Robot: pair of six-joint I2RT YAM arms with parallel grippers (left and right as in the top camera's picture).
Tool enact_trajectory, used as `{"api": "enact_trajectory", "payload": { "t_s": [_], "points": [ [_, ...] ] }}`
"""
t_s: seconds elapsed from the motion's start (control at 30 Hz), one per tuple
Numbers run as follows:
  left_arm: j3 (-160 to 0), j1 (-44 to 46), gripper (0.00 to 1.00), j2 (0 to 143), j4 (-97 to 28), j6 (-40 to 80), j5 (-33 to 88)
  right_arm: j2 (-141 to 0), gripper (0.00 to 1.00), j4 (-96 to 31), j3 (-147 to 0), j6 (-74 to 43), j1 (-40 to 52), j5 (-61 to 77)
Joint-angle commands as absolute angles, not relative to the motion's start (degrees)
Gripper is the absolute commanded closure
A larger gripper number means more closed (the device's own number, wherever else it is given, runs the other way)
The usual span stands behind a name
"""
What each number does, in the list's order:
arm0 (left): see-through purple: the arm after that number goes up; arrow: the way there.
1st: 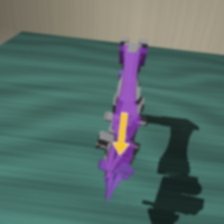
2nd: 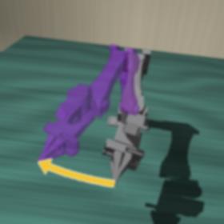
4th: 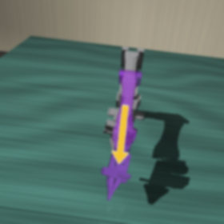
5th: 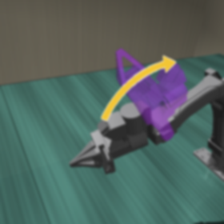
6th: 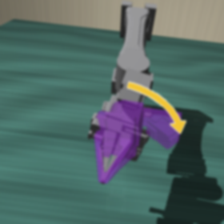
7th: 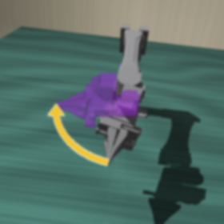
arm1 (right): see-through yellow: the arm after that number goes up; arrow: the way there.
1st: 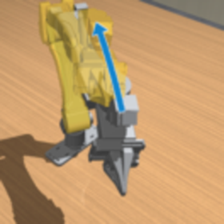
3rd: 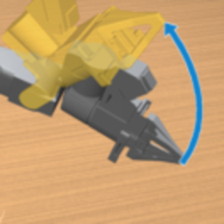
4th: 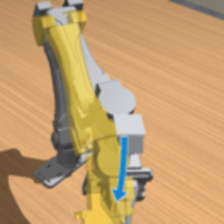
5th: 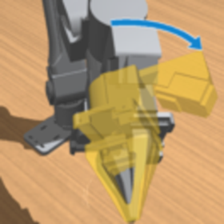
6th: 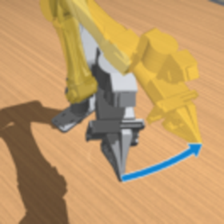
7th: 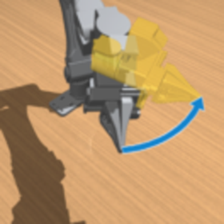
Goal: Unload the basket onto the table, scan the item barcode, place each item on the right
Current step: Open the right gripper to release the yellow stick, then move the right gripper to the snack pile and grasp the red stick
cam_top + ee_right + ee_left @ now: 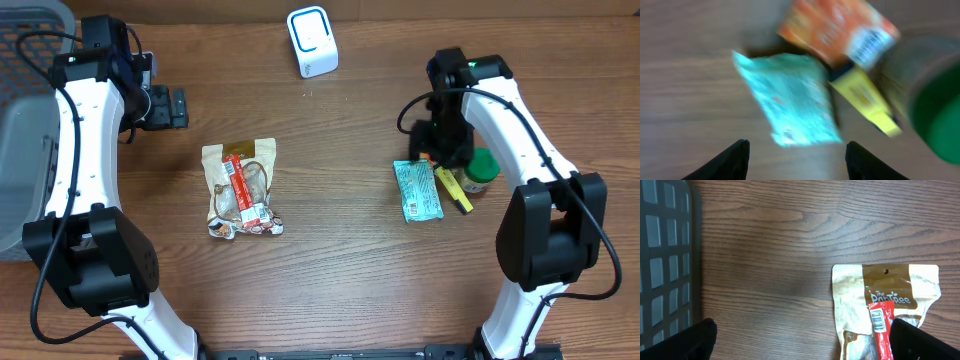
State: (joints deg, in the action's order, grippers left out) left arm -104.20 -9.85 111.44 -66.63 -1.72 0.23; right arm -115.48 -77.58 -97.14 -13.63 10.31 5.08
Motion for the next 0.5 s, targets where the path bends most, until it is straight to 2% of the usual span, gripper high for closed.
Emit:
{"api": "enact_trajectory", "payload": {
  "t_s": [0.0, 0.17, 0.47],
  "points": [
    [-104.84, -9.72, 0.0, 110.93, -66.63, -2.63, 0.49, -115.37, 0.37, -73.19, -96.77, -16.82, 13.04, 14.55],
    [-104.84, -9.72, 0.0, 110.93, -66.63, -2.63, 0.49, -115.52, 0.35, -63.37, -96.68, -20.91, 19.59, 15.99],
    [-104.84, -9.72, 0.0, 110.93, -66.63, -2.63, 0.49, -116.68, 0.35, -45.87, -96.68, -21.06, 36.62, 12.58]
  ]
}}
